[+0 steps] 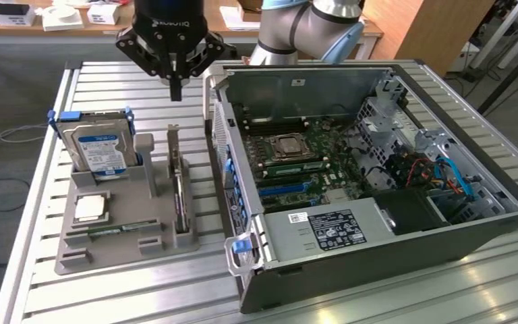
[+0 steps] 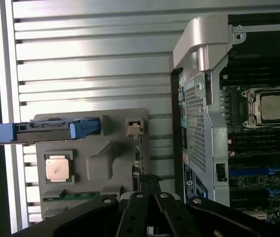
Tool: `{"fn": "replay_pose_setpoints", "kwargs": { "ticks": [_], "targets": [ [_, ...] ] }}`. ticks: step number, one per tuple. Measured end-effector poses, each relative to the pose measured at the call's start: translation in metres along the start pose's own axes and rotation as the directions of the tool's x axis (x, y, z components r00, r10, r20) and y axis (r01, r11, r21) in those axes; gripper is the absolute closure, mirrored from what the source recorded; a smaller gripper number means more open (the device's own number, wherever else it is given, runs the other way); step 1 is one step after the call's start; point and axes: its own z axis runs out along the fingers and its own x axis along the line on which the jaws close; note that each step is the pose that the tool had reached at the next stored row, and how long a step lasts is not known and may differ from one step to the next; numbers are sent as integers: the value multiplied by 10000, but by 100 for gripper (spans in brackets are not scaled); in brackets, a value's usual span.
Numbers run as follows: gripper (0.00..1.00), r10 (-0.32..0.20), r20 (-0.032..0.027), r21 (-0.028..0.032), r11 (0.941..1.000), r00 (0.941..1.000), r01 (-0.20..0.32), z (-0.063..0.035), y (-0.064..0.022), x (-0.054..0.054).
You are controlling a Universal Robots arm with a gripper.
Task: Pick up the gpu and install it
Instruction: 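Reach for the gpu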
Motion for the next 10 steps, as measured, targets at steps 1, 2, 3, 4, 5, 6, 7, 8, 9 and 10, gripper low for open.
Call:
{"fn": "replay_pose_setpoints", "kwargs": {
  "ticks": [1,2,3,4,5,6,7,8,9,10],
  "targets": [
    [89,1,-1,0,10000,10000,-1,-1,-21,5],
    [89,0,-1,0,10000,10000,0,-2,-45,7],
    [89,1,-1,1,10000,10000,-1,-3,-70,7],
    [89,1,-1,1,10000,10000,-1,-5,-98,7],
    [89,0,-1,0,10000,10000,0,-5,-125,6],
    [89,1,1,-1,10000,10000,-1,-6,-152,5],
    [89,0,-1,0,10000,10000,0,-8,-182,5],
    [89,0,0,0,10000,10000,0,-9,-209,4],
    [89,0,-2,1,10000,10000,0,-11,-235,5],
    [89,-1,-1,0,10000,10000,1,-11,-260,6]
  ]
}}
